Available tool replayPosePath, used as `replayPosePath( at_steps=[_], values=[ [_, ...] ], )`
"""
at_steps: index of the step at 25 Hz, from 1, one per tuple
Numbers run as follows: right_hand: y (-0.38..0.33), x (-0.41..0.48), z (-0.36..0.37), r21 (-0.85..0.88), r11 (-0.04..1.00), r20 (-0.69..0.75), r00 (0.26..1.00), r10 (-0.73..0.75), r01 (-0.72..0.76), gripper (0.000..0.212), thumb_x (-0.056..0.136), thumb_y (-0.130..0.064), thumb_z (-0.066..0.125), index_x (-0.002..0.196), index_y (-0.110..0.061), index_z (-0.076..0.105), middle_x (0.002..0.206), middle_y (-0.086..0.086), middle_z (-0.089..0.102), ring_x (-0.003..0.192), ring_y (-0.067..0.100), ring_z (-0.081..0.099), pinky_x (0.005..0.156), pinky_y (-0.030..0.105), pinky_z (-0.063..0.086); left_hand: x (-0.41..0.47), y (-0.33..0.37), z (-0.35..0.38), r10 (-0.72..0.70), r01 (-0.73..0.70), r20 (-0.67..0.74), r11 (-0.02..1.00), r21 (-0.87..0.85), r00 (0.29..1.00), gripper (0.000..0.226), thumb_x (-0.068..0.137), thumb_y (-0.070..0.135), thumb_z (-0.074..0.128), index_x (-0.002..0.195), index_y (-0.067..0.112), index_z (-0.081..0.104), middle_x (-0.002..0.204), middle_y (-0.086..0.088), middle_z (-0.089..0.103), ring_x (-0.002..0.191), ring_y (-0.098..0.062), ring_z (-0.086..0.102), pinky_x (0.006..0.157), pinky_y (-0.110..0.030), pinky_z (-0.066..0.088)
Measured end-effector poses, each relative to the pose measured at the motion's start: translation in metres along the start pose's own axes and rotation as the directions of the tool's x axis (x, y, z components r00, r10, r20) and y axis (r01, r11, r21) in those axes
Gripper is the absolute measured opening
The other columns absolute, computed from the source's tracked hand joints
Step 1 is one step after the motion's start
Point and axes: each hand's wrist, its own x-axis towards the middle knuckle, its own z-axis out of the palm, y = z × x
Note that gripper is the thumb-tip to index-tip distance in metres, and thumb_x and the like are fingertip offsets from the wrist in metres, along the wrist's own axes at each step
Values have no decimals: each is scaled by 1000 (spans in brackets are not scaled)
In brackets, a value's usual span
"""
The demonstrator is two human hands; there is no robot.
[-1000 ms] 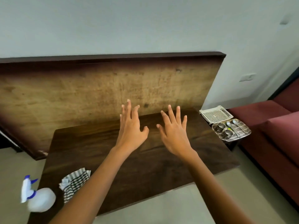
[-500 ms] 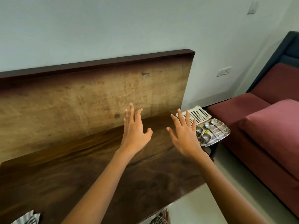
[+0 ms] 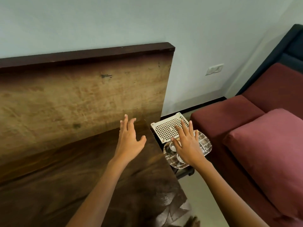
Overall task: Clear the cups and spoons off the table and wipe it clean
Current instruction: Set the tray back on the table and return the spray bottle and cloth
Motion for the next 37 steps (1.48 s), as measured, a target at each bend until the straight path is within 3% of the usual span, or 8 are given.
replayPosePath(
  at_steps=[11,16,21,24,26,29,33,37],
  values=[
    [218,132,-5,60,982,314,930,-190,180,54,99,-40,33,147,-16,22,158,4,4,144,26,-12,115,48,-1,72,74,172,-445,411,-161,888,-206,881,65,88,23,59,142,21,23,156,0,7,143,-20,10,113,-46,25],
    [297,165,-2,185,979,379,913,-149,83,51,99,-35,37,144,-13,29,157,8,12,145,26,-6,116,44,5,81,96,249,-573,546,-77,807,-226,816,52,90,21,56,137,18,35,149,-4,31,135,-22,30,108,-38,32],
    [364,182,38,421,844,492,865,95,-332,42,99,-34,41,134,-12,44,138,7,46,130,23,40,106,34,32,87,68,326,-826,750,169,377,-543,537,33,95,27,48,124,12,51,125,-3,51,116,-20,45,91,-31,35],
    [406,185,86,471,656,531,783,323,-590,41,97,-40,42,124,-12,54,119,5,61,108,19,55,88,30,41,81,35,379,-852,643,360,-37,-765,380,52,96,40,40,135,6,41,141,-7,42,134,-24,32,111,-37,23],
    [425,187,111,497,543,536,731,423,-678,43,97,-42,42,122,-10,56,114,4,61,106,20,56,83,28,39,79,16,403,-858,587,407,-163,-793,312,66,94,50,37,141,5,29,151,-11,27,141,-25,20,116,-39,15],
    [448,192,153,496,497,531,702,475,-712,51,97,-48,35,130,-12,51,120,1,55,113,17,49,92,28,36,75,-12,439,-876,512,401,-224,-829,267,75,92,58,30,144,4,22,153,-12,20,142,-25,16,116,-38,13],
    [480,195,195,617,208,600,625,499,-759,71,94,-60,23,142,-10,36,150,4,33,138,16,30,113,31,20,68,-34,473,-864,191,321,-266,-945,387,72,89,61,31,137,8,38,143,-9,38,131,-23,35,111,-37,23],
    [498,204,222,662,-7,685,601,413,-749,68,97,-56,20,141,-7,37,145,9,42,134,23,38,112,37,29,87,-53,498,-891,-2,249,-270,-963,379,55,87,59,35,113,17,58,116,-2,56,107,-18,50,106,-39,31]
  ],
)
